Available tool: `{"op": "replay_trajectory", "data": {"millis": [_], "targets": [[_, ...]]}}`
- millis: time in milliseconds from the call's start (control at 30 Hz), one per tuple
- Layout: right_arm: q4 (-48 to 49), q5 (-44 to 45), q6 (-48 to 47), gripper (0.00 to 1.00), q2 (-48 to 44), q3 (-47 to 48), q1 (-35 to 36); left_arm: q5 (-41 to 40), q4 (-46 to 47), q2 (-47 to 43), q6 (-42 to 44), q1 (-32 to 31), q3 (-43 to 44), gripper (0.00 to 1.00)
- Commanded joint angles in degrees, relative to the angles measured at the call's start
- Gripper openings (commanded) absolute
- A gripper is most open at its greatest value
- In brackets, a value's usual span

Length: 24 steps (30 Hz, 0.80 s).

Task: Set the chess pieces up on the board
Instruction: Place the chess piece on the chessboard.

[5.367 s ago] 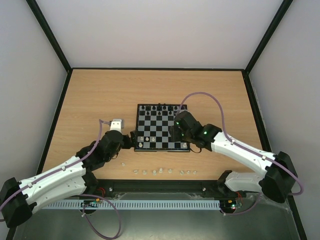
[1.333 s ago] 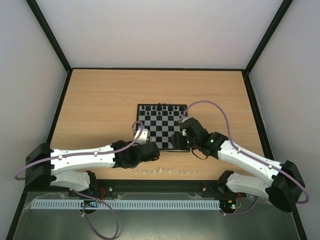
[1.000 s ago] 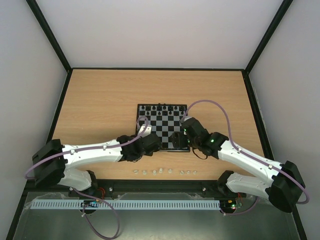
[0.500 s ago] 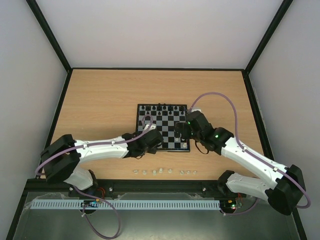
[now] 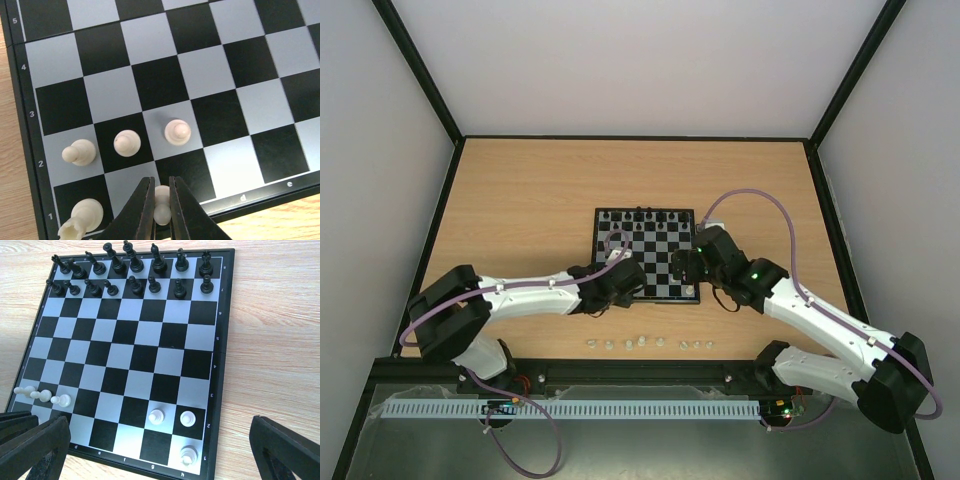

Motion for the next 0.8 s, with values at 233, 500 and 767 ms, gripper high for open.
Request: {"op": "replay_trajectory", "data": {"millis": [233,500,767], "targets": [[-1.0,-0.8,-0.2,0.99,-0.4,-1.1,-0.3,-2.2,-1.3,0.7,0.0,1.3,-2.7,0.02],[-0.4,-1.8,-0.5,0.99,-0.6,-1.6,-0.3,-1.8,0.1,1.6,0.3,1.4,-2.8,0.02],[-0.1,-2.2,-0.7,0.99,-0.6,-1.7,-0.3,-1.2,0.0,3.9,0.6,1.4,-1.4,0.08]]}}
